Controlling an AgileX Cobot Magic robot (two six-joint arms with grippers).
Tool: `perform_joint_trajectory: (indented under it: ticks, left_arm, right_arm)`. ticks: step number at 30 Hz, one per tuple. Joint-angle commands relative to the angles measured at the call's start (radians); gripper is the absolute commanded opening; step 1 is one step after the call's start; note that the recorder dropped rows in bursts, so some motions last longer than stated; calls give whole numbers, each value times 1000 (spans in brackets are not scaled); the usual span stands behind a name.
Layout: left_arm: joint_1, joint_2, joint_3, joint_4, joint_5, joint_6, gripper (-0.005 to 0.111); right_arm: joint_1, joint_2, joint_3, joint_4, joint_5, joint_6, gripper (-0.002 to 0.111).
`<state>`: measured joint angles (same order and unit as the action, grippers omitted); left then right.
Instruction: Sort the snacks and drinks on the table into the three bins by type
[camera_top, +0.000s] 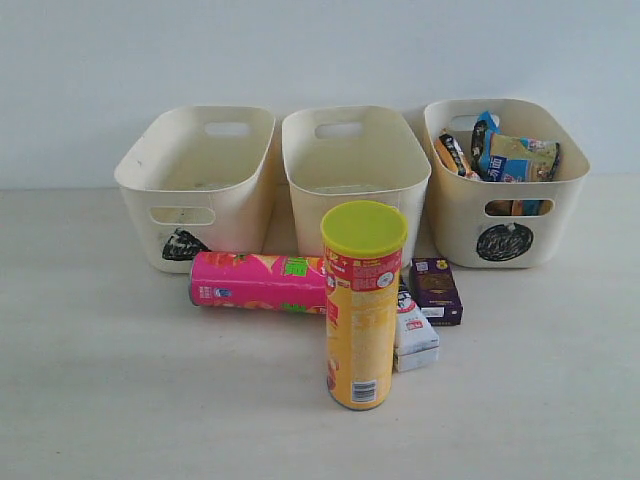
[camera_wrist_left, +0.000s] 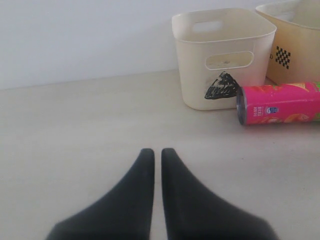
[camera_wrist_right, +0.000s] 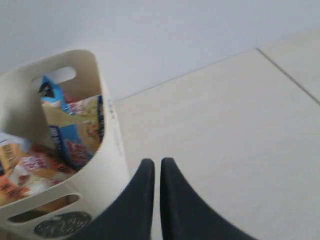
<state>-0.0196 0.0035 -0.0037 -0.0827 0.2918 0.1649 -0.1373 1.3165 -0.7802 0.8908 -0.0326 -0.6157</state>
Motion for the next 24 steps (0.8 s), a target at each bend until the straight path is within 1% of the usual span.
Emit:
perform_joint_trajectory:
  ticks: [1,3,5,7,9,12,24]
  left_arm:
    - [0,-4,4,-2,0,0,4]
    - [0,-4,4,-2,0,0,4]
    - [0,-4,4,-2,0,0,4]
    - [0,-4,4,-2,0,0,4]
    - [0,-4,4,-2,0,0,4]
    - [0,-4,4,-2,0,0,4]
    - [0,-4,4,-2,0,0,4]
  right_arm:
    - [49,-81,133,-44,-231,148,0]
    - [85,-109,187,-244,-308,284,0]
    - [120,-141,249,-522,-398,523,0]
    - [133,-169,306,-767,-485,772,0]
    - [135,-198,352,-947,-564,941,0]
    - [135,-250,395,-993,-576,1003,0]
    - [138,-535,568,-987,-583,1007,0]
